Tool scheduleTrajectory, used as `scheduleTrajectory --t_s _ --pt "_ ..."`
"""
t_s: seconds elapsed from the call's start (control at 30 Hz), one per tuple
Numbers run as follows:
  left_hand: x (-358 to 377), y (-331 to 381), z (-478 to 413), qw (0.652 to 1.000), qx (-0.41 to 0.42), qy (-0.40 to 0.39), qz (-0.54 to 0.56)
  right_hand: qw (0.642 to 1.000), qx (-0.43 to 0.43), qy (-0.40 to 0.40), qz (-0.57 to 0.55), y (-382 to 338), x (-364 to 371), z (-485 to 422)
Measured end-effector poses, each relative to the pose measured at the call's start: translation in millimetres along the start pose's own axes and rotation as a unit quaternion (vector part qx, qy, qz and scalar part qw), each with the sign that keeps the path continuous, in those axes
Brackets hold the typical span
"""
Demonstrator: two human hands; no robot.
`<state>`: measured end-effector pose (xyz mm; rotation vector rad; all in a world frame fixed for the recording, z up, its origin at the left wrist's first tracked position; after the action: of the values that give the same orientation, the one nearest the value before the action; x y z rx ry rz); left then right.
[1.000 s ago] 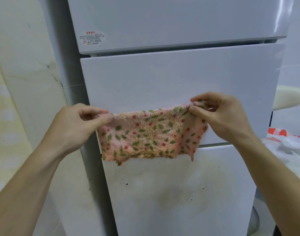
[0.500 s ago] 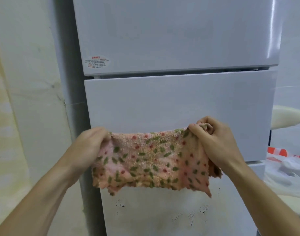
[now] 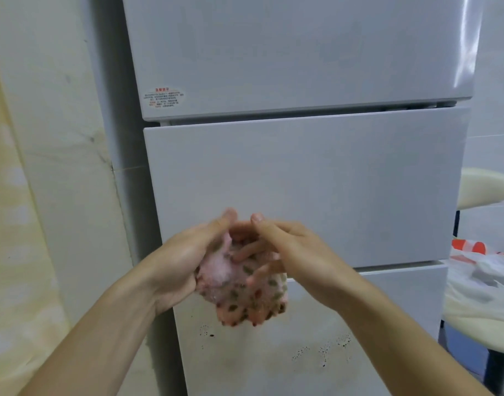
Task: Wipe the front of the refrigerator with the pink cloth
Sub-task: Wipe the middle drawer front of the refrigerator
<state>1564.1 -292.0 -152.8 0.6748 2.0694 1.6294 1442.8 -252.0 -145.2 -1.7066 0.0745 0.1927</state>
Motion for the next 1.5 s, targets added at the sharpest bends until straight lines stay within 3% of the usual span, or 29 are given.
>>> scheduleTrajectory --t_s 0.07,0.17,0.2,0.27,0.37,0.53,0.67,0.73,0.8,0.87,0.93,0.97,1.03,1.1,1.17,1.27,1.37,1.5 --pt "-5.2 6.2 0.1 0.997 0.034 0.004 -0.064 0.999 -0.04 0.01 0.006 -5.4 -11.2 0.5" --pt "-18.5 7.9 2.8 0.994 0.038 0.076 -0.07 0.964 -0.153 0.163 0.144 -18.9 -39.6 8.4" --pt "-20.5 9.3 3.5 0.994 0.04 0.087 -0.055 0.952 -0.162 0.172 0.196 -20.8 -40.7 10.3" --pt "-24.1 12.4 3.0 0.994 0.056 0.086 -0.026 0.955 -0.11 0.109 0.254 -9.4 -33.9 4.3" --pt "-31.0 22.4 2.0 0.987 0.098 0.09 -0.085 0.979 -0.015 0.051 0.197 17.5 -28.2 -4.5" --pt "-46.0 25.5 1.3 0.971 0.133 0.138 -0.14 0.998 -0.023 0.047 0.028 15.1 -24.0 -4.8" --pt "-50.1 31.6 2.2 0.959 0.181 0.17 -0.136 0.976 -0.059 0.2 0.054 -2.9 -41.7 3.4" --pt "-62.8 40.6 5.3 0.944 0.217 0.219 -0.117 0.939 -0.12 0.321 0.017 -17.5 -62.0 21.8" --pt "-83.1 48.1 10.8 0.922 0.244 0.282 -0.108 0.891 -0.195 0.41 -0.013 -31.3 -72.5 41.3" --pt "-101.4 54.4 17.4 0.897 0.264 0.334 -0.119 0.887 -0.239 0.394 -0.024 -39.6 -60.3 39.2" --pt "-112.9 58.0 21.0 0.878 0.284 0.36 -0.135 0.914 -0.204 0.329 0.125 -36.1 -33.2 10.5" --pt "-116.9 58.1 21.3 0.872 0.29 0.367 -0.144 0.909 -0.182 0.298 0.227 -29.1 -16.6 -3.7" --pt "-123.6 55.7 21.5 0.857 0.302 0.382 -0.168 0.85 -0.216 0.329 0.35 -25.6 -1.3 -13.2" --pt "-131.4 53.0 23.7 0.828 0.319 0.411 -0.208 0.777 -0.29 0.407 0.382 -34.9 0.3 -11.2" --pt "-139.0 52.9 28.8 0.777 0.345 0.445 -0.28 0.71 -0.339 0.462 0.409 -40.4 -1.7 -15.9" --pt "-144.7 55.4 33.9 0.68 0.403 0.464 -0.4 0.652 -0.383 0.492 0.432 -45.1 -3.7 -21.8" --pt "-150.0 49.8 24.3 0.616 0.428 0.44 -0.494 0.647 -0.375 0.489 0.449 -42.5 4.0 -30.7" --pt "-154.7 39.7 9.0 0.586 0.41 0.427 -0.553 0.661 -0.314 0.447 0.515 -47.0 26.4 -59.5"
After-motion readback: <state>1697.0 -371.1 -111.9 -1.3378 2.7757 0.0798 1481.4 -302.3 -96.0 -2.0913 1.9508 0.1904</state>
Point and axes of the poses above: each hand's wrist, its own z-axis away from the middle knuckle, its own x-axis out of the palm, y = z × x, the point moved 8 cm from there along -z, towards the middle knuckle, and after that the axes turned 10 degrees about x, right-handed, at the moved point
